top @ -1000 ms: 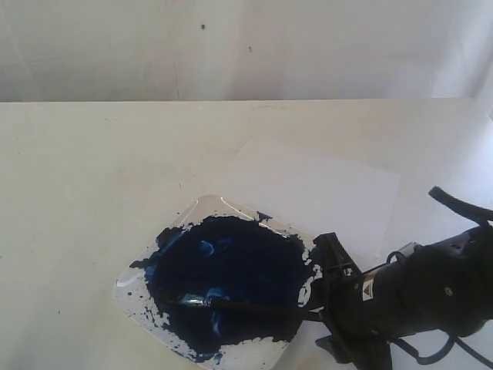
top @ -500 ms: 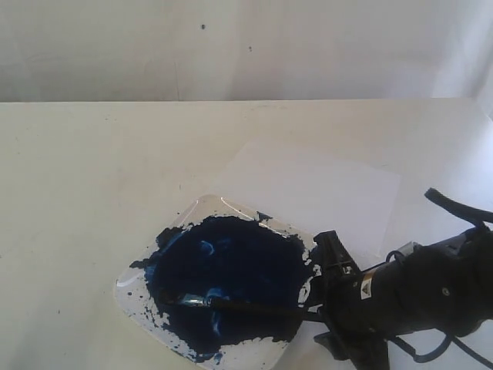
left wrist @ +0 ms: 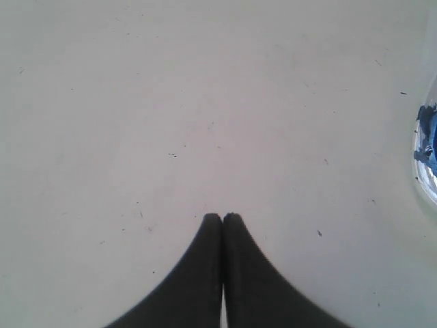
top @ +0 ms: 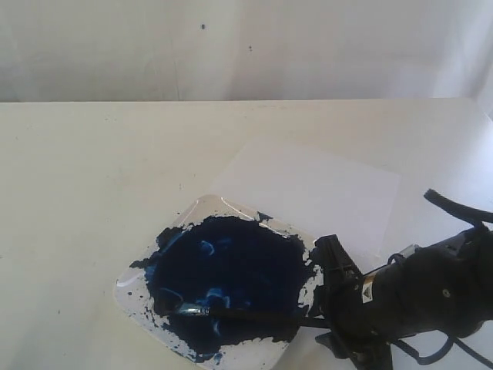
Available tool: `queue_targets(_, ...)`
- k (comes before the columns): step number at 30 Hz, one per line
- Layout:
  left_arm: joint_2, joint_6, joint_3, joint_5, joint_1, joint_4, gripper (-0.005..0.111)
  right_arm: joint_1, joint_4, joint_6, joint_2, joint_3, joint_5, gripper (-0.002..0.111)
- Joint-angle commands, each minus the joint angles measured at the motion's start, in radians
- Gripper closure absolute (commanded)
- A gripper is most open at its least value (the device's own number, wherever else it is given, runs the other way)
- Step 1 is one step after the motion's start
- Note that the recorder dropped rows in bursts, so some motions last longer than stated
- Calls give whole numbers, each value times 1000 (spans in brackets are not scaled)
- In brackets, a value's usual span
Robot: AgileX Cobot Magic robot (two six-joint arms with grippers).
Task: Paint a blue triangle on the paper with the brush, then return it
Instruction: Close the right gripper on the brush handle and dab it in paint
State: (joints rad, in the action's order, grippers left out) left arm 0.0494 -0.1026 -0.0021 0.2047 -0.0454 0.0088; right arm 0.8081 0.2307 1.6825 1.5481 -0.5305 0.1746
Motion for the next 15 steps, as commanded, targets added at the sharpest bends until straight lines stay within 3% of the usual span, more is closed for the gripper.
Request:
queue_targets(1,5,-7,2,-3,-6,0,107,-11,-6,17,1,-3,12,81)
queue_targets(15,5,-7,2,-3,-6,0,107,-11,-27,56,1,-3,2,86)
